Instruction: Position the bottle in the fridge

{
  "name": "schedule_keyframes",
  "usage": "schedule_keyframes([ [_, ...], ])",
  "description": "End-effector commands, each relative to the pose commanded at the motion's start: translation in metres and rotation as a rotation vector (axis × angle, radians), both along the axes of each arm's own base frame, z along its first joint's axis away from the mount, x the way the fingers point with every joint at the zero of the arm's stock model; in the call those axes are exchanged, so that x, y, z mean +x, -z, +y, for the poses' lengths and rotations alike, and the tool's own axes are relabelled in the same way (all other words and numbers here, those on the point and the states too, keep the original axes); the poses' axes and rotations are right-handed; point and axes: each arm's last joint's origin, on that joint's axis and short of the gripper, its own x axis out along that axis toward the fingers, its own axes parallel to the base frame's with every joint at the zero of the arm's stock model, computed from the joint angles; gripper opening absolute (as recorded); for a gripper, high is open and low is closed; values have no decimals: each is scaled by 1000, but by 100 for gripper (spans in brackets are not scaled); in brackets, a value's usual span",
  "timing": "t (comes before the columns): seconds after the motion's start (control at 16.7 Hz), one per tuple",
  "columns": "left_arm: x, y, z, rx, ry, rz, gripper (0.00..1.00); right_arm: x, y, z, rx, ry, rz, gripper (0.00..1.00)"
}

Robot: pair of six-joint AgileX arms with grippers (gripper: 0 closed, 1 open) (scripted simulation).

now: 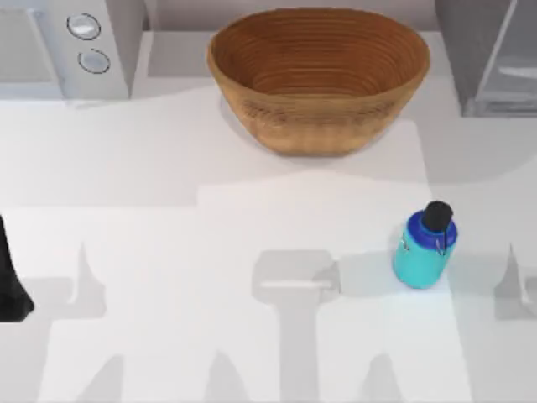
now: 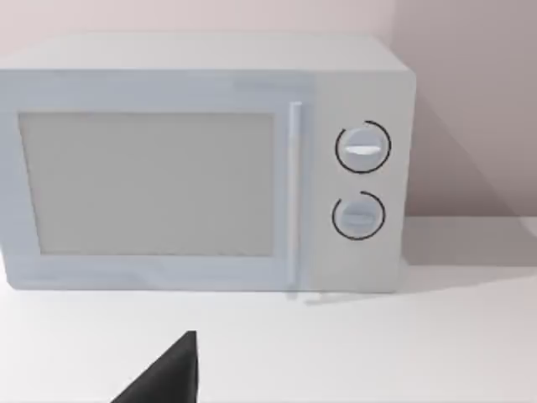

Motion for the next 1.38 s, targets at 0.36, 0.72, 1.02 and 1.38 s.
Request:
schedule_keyframes([
  [0.36,0,0,0,0,0,0,100,6,-1,1,-8,-36,12,100],
  [0.72,0,0,0,0,0,0,100,31,1,7,-38,-180,56,100],
  [1.02,0,0,0,0,0,0,100,58,17,15,-64,-350,102,100],
  [1.38,0,0,0,0,0,0,100,80,52,25,-81,-562,150,100],
])
